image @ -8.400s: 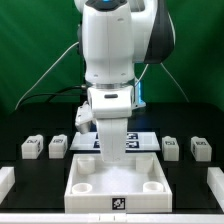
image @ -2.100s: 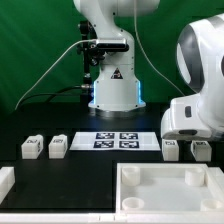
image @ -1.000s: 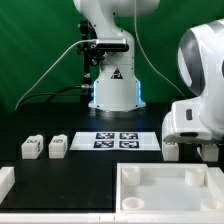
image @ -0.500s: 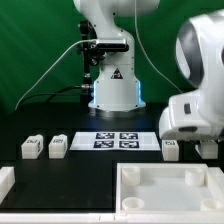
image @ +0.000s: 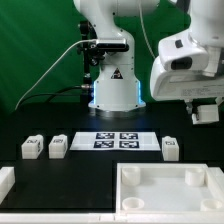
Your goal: Assemble one leg
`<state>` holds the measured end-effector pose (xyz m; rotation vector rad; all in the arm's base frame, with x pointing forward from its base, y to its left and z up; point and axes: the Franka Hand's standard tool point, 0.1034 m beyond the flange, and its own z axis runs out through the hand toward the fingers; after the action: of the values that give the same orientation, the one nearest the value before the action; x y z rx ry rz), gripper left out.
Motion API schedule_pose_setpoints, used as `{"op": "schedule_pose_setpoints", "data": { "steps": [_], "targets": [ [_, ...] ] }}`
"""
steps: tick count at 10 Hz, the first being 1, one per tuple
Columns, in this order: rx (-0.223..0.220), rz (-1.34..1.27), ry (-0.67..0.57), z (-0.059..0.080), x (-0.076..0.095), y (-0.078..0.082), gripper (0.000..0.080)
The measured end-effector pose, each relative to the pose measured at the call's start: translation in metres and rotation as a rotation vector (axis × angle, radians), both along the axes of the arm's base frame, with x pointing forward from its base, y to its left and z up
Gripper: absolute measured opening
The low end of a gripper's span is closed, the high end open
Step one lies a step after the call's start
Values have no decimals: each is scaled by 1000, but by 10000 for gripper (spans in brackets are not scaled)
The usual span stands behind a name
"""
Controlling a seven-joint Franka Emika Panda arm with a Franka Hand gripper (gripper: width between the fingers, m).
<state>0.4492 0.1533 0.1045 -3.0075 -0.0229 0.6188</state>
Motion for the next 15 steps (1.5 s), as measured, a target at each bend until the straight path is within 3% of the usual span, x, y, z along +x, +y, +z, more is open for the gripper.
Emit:
{"op": "schedule_pose_setpoints", "data": {
  "steps": [2, 3, 4, 5, 7, 9, 10, 11, 12, 13, 15],
  "targets": [
    [20, -15, -223, -3, 11, 3, 291],
    [42, 9, -314, -9, 24, 1, 291],
    [54, 34, -430, -3, 55, -9, 291],
    [62, 45, -542, 12, 81, -19, 291],
    [86, 39, -756, 26, 115, -14, 291],
    [104, 13, -927, 25, 109, -15, 291],
    [111, 9, -987, 20, 106, -14, 291],
    [106, 19, -936, 14, 103, -14, 291],
    [101, 41, -952, 19, 110, -18, 291],
    [83, 77, -977, 22, 125, -29, 291],
    [70, 109, -1022, 28, 158, -35, 291]
  ]
}}
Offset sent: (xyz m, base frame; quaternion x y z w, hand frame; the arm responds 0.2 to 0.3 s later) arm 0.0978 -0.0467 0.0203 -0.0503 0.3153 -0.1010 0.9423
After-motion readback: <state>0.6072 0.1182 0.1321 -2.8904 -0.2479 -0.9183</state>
